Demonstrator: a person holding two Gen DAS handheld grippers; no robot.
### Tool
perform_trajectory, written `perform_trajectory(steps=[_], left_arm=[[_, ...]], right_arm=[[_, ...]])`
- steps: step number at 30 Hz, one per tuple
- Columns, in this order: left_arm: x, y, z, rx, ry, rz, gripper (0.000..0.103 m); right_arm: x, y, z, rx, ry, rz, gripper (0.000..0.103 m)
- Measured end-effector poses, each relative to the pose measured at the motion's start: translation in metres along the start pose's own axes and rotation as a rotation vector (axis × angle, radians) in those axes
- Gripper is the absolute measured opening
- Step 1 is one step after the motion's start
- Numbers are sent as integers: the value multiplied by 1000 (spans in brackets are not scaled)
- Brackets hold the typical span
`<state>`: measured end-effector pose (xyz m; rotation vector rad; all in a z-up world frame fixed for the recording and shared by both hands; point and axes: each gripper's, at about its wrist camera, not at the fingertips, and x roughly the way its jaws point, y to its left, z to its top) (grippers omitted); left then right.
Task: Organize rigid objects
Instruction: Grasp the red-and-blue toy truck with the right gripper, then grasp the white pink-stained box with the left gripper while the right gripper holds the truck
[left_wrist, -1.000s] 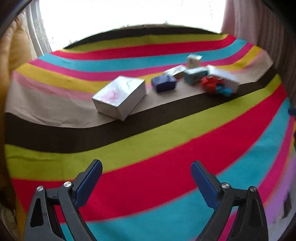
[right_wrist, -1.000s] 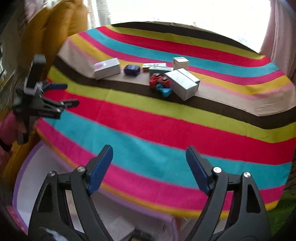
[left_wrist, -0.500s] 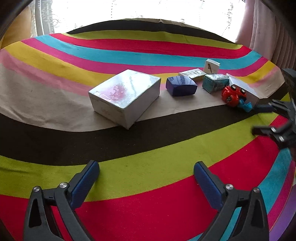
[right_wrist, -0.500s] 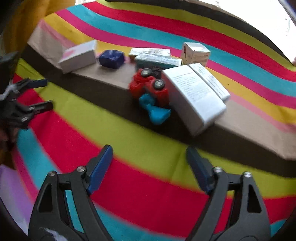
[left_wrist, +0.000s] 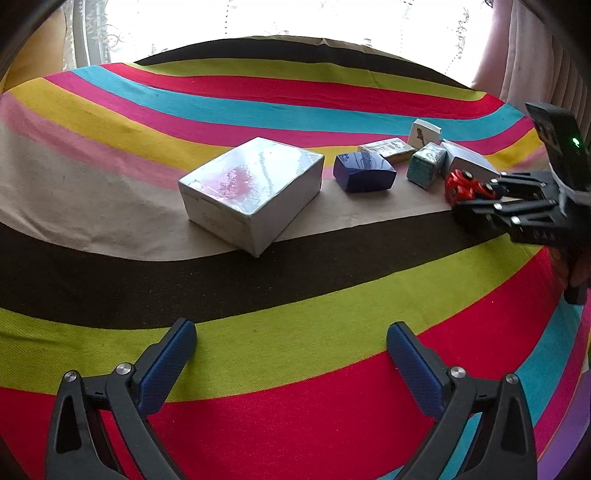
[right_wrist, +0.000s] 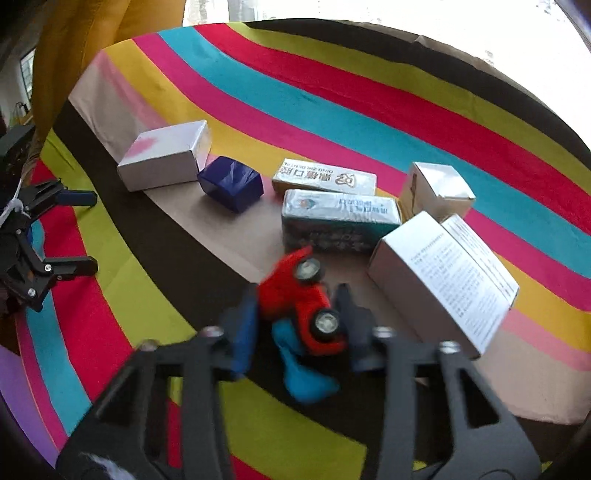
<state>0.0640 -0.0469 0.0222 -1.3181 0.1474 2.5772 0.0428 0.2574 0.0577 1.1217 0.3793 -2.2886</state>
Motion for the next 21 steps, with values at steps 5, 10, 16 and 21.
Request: perform_trajectory(steps=[5, 10, 16, 21], left_arm=[[0, 1, 0, 0, 0, 1, 103], [6, 0, 7, -12, 5, 15, 103], [20, 20, 36, -3, 62, 78, 103], [42, 18, 75, 196, 87, 123, 103]], right_arm=[[-14, 16, -19, 11, -24, -15, 40], [-16, 23, -19, 33, -30, -65, 40], [-14, 26, -19, 49, -27, -93, 40], [-6, 30, -14, 51, -27, -92, 40]])
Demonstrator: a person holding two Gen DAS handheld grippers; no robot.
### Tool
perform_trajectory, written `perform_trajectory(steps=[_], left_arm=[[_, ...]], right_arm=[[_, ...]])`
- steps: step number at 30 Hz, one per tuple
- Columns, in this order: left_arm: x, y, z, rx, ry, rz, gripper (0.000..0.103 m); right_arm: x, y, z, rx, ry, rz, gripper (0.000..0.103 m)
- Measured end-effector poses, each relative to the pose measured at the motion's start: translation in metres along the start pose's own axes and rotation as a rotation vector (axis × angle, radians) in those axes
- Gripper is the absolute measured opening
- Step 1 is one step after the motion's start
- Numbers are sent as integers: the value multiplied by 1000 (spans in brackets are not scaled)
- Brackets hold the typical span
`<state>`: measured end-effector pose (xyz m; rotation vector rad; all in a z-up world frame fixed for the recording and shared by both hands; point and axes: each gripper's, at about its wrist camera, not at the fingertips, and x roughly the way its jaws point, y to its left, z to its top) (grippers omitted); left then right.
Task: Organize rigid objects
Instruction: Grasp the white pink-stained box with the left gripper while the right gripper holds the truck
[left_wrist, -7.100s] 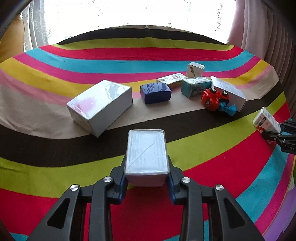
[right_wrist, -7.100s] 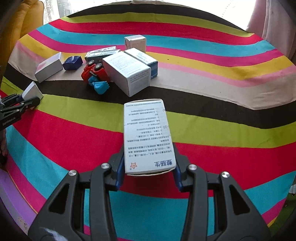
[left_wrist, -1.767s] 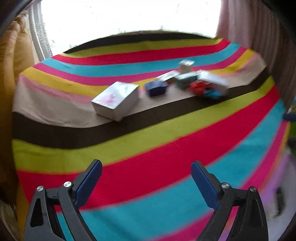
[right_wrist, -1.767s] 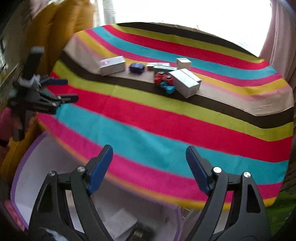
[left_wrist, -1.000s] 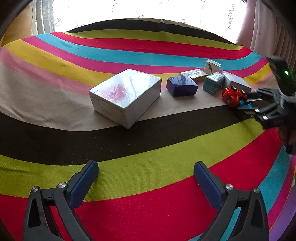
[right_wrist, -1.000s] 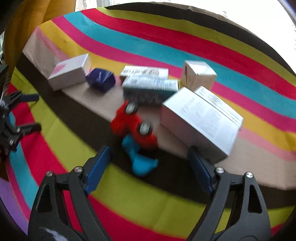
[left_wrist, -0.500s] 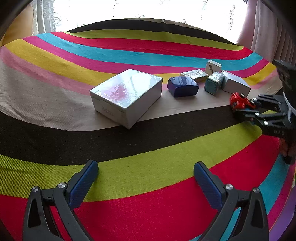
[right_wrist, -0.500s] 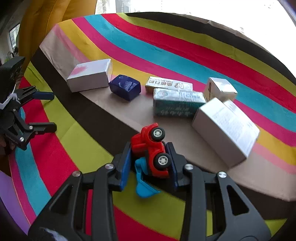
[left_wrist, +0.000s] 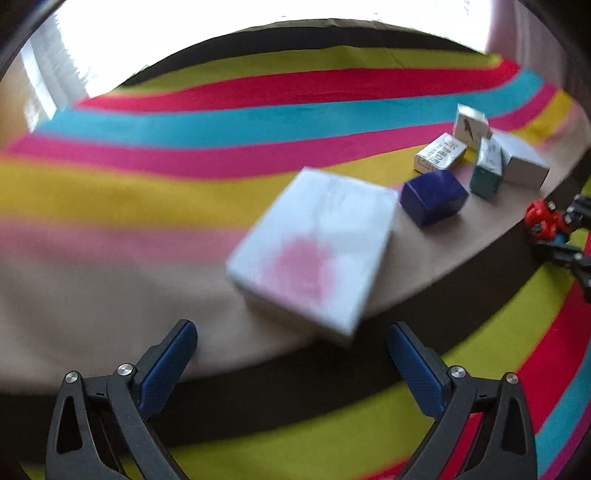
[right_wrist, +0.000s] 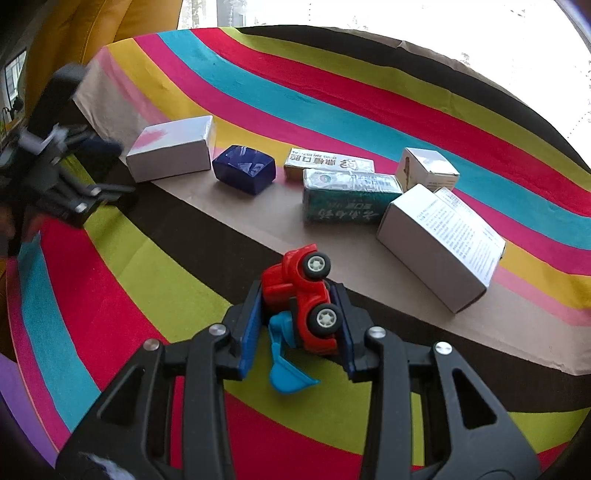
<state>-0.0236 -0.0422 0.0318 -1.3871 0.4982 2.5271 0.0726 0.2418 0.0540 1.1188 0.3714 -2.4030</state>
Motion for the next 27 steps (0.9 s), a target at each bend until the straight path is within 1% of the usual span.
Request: perform_trajectory(steps=[2, 4, 5, 6, 7, 8, 10, 11, 13, 14, 17, 19, 20, 21, 23, 25, 27], left_arm=[[9, 0, 18, 83, 7, -13, 103], [16, -4, 31, 111, 14, -23, 103], [20, -5, 37, 108, 17, -33, 103], [22, -6, 39, 97, 15, -42, 100], [20, -8, 38, 54, -7, -65, 85], [17, -9, 33, 18, -25, -93, 85], [11, -16, 23, -14, -54, -83, 83], [3, -23, 10, -26, -83, -92, 83], [-9, -30, -8, -37, -105, -97, 83], [-20, -34, -24, -35, -110, -94, 83], [-33, -41, -47, -32, -116, -82, 83], [-31, -42, -48, -49, -128, -81, 81], [-29, -33, -54, -99, -128, -131, 80], [-26, -29, -54, -139, -122, -160, 77], [-26, -25, -52, -178, -122, -145, 77], [-26, -26, -52, -170, -119, -132, 78], [-29, -25, -53, -173, -120, -133, 77]], right_arm=[[0, 0, 1, 0, 0, -3, 40], [1, 1, 2, 2, 0, -1, 40], [2, 0, 2, 4, 0, 1, 40], [2, -1, 1, 7, 0, 3, 40], [0, -2, 0, 7, 0, 4, 40], [0, -2, 0, 7, 0, 3, 40], [0, -3, 0, 9, -1, 5, 40], [-1, -3, 0, 10, -1, 6, 40], [-1, -3, -1, 10, -1, 5, 40], [-1, -3, -1, 10, -1, 5, 40], [-2, -5, -1, 12, -1, 8, 40], [-1, -5, -1, 13, -1, 10, 40], [-1, -6, -1, 13, -1, 9, 40], [-1, -5, -1, 12, -1, 8, 40], [-2, -4, -1, 6, -2, -1, 40], [-2, -3, -1, -3, -2, -15, 40], [-1, -5, -1, 5, -1, -9, 40]])
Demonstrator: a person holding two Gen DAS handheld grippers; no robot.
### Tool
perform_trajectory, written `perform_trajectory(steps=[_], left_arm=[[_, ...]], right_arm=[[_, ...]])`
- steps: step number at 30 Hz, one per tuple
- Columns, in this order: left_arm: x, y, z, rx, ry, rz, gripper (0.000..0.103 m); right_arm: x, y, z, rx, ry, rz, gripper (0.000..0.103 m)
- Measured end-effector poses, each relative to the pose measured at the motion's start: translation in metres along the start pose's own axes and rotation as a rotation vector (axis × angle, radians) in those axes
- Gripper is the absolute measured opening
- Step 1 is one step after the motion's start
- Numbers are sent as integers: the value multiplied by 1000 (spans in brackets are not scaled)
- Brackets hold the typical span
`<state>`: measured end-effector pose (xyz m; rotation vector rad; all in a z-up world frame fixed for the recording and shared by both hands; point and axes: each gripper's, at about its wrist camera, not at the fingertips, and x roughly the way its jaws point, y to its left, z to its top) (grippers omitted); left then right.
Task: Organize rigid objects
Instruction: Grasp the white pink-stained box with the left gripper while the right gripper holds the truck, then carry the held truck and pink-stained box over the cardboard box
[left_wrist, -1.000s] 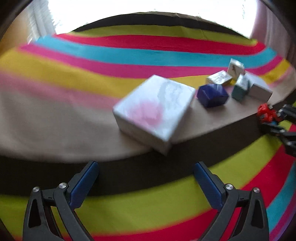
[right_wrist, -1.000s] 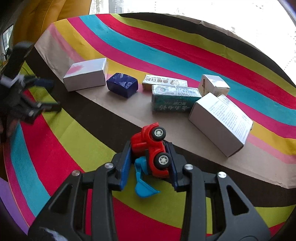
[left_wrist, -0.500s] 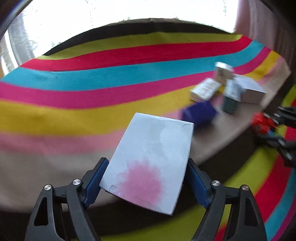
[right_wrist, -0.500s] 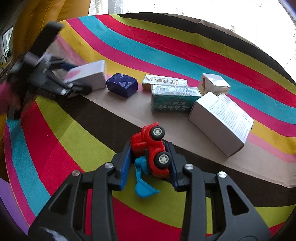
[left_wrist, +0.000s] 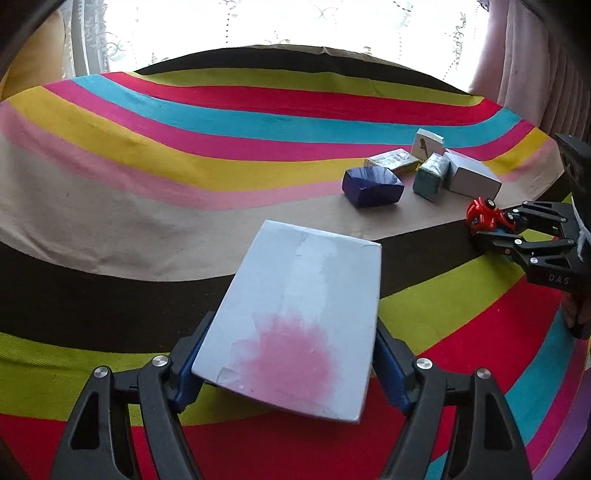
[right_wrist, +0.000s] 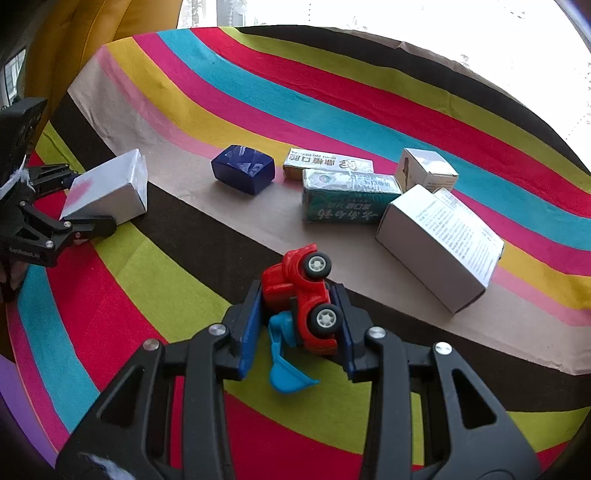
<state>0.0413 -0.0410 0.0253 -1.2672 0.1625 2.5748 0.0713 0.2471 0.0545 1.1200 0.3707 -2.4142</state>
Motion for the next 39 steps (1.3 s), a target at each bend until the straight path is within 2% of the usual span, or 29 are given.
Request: perform_trajectory(steps=[7, 14, 21, 25, 29, 35, 39], left_arm=[[-1, 10, -3, -24, -1, 14, 77], [2, 13, -6, -35, -2, 15, 77], [1, 11, -7, -32, 0, 20, 77], [-5, 12, -12, -16, 18, 14, 76], [-20, 19, -19, -55, 72, 2, 76], [-55, 31, -27, -123, 48, -21, 76], [-78, 18, -22, -87, 34, -20, 76]], right_arm=[[1, -1, 1, -5, 13, -1, 40], [2, 23, 18, 8, 195, -95, 39], [-14, 38, 5, 86, 265, -104, 40], [-30, 39, -1, 135, 268, -105, 39], [-47, 42, -9, 181, 238, -73, 40], [-68, 47, -14, 227, 203, -48, 40], [-77, 49, -14, 230, 184, -49, 40]])
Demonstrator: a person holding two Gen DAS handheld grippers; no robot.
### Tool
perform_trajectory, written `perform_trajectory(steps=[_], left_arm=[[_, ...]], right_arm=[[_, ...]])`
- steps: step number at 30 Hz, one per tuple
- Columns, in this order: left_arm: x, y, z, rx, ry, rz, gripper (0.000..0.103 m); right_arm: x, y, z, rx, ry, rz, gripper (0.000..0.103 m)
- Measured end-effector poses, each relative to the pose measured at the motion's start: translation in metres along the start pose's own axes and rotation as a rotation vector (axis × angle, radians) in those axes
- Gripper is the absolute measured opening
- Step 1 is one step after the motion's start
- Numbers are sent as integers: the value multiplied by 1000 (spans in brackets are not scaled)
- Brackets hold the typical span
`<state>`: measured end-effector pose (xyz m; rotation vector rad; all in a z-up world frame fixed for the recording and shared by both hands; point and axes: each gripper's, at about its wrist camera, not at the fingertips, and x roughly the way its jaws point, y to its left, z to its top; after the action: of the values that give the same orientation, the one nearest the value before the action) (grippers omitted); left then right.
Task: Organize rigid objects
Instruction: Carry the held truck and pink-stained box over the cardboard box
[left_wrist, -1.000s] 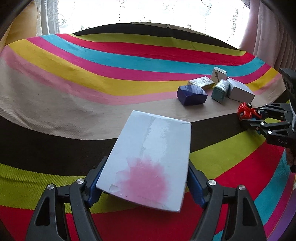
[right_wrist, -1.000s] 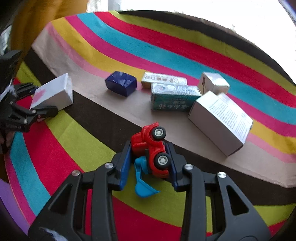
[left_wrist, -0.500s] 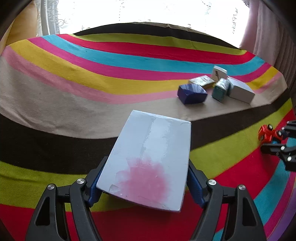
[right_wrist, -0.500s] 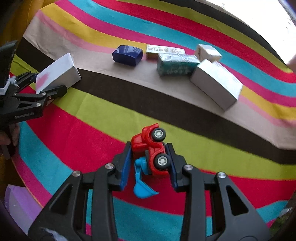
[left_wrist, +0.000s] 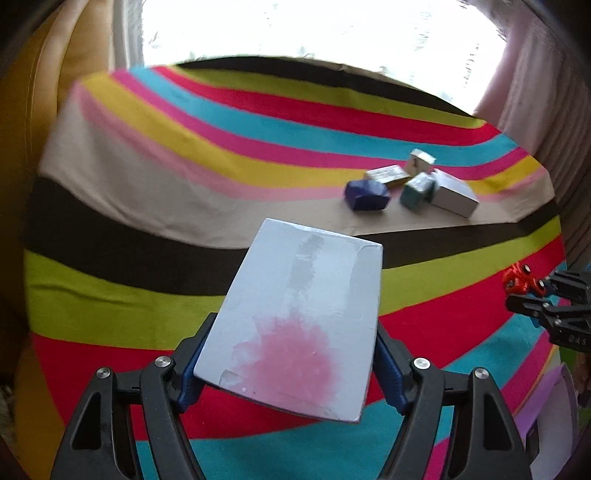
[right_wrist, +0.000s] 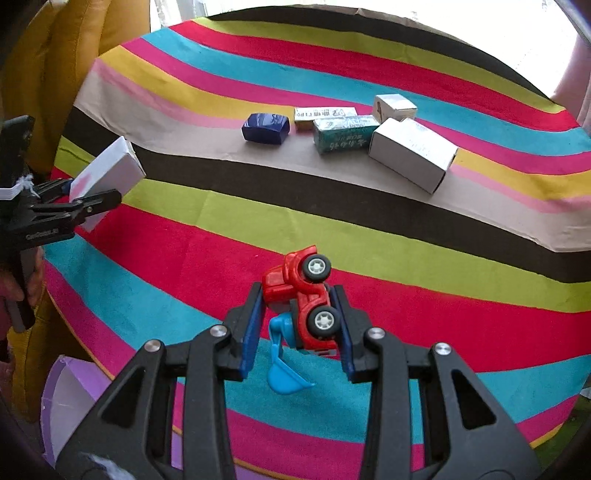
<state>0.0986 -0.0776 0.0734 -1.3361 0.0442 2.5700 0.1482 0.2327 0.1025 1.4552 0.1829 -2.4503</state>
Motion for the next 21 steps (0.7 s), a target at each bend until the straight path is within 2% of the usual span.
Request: perform_trajectory(steps=[9, 14, 21], left_arm=[[-25, -69, 0, 124, 83, -28, 76], [-36, -110, -9, 199, 90, -34, 76], [-51, -136, -23, 216, 85, -66, 76]], right_arm=[[-24, -2, -22, 7, -17, 8, 40], [-38, -7, -40, -11, -20, 1, 40], [-51, -8, -60, -30, -25, -6, 40]])
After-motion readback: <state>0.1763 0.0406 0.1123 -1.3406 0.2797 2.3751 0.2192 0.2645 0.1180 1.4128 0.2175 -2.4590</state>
